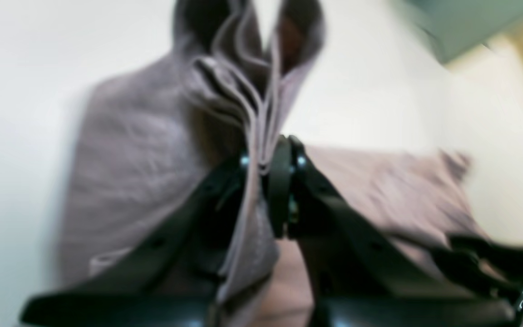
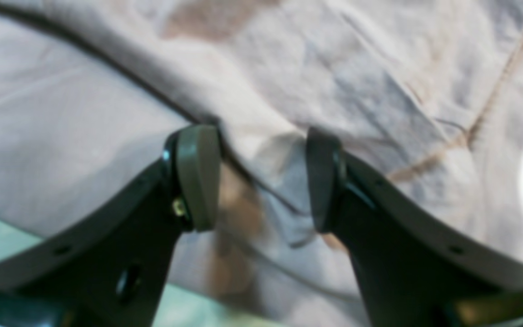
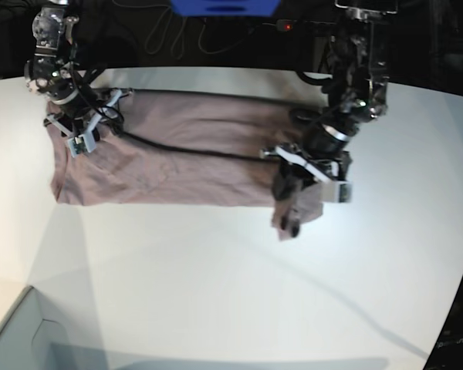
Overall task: Layout the t-shirt on the table in an organized manner, then fold the t-shirt properly
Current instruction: 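Lift the shirt end with the left gripper and fold it toward the right gripper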
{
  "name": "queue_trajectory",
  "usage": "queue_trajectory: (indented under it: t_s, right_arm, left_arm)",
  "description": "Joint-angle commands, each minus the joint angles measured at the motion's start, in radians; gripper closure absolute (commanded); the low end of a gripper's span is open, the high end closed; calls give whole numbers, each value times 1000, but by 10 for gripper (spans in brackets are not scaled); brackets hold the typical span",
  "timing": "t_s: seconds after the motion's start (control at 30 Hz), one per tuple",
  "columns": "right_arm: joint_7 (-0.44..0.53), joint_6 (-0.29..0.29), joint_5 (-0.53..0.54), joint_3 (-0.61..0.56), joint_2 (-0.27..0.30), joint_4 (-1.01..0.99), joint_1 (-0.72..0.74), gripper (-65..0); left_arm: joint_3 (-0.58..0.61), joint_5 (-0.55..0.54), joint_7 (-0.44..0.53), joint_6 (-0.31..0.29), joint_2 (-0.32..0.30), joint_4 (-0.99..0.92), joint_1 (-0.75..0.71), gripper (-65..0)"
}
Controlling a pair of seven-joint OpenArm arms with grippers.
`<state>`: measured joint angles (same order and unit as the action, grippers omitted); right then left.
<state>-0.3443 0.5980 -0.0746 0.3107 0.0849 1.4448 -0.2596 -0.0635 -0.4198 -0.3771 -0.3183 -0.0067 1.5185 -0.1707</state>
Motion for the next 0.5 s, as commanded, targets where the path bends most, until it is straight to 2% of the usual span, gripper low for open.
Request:
queue_trajectory:
  t_s: [0.0, 0.13, 0.2, 0.37, 0.47]
  right_arm:
    - [24, 3, 9, 5, 8, 37, 10, -306]
    - [21, 3, 9, 6, 8, 92, 9, -306]
    - [21, 3, 9, 6, 8, 104, 7, -306]
    - [21, 3, 9, 6, 8, 109, 7, -306]
    - [21, 3, 9, 6, 8, 109, 7, -306]
  left_arm:
    - [26, 26, 20, -8, 18, 3, 18, 0]
    - [55, 184, 20, -8, 133, -75, 30, 0]
    - [57, 246, 31, -8, 164, -108, 36, 0]
    - [139, 298, 142, -8, 164, -194, 72, 0]
    - [185, 293, 158, 9, 164, -243, 102, 0]
